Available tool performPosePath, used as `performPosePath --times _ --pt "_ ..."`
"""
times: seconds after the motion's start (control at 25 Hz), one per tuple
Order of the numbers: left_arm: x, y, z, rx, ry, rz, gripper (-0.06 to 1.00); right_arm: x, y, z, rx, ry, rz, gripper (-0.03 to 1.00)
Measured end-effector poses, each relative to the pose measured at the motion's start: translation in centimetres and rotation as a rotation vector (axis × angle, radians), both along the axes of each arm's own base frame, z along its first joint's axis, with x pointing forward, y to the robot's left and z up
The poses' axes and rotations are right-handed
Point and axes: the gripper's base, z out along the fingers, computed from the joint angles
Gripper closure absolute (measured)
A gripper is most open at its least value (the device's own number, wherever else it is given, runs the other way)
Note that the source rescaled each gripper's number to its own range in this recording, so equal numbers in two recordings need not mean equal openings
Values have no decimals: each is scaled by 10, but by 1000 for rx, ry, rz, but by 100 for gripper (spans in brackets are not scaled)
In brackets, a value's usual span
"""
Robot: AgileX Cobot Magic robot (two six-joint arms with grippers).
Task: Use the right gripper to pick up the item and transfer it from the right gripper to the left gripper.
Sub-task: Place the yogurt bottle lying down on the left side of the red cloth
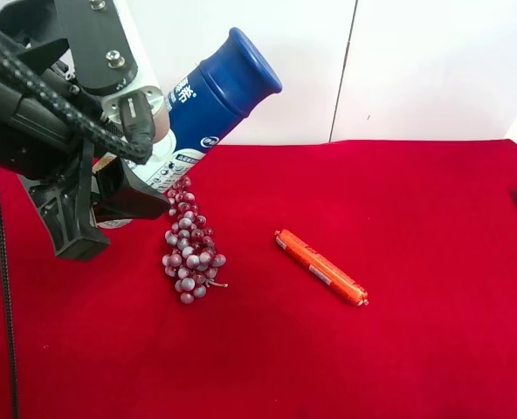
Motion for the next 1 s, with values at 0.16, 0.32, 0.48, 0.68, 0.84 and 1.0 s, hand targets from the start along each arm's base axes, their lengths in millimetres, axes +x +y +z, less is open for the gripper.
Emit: performPosePath --times 0.16,0.32,0.48,0.68,0.84,1.0 --pt "0 0 0 1 1 0 83 -21 -27 -26 -85 -97 -54 -3" --pt "0 0 0 1 0 0 83 -37 -43 -55 -124 -145 -87 -3" --pt "0 0 0 2 1 0 83 -45 -50 -87 -85 -190 -114 -3" --pt "0 0 0 4 3 0 83 -51 -52 -110 -44 -231 -117 -3" --pt "0 0 0 5 4 0 83 -51 -52 -110 -25 -243 -116 -3" --pt "0 0 0 5 4 0 83 -51 -52 -110 -25 -242 -116 -3"
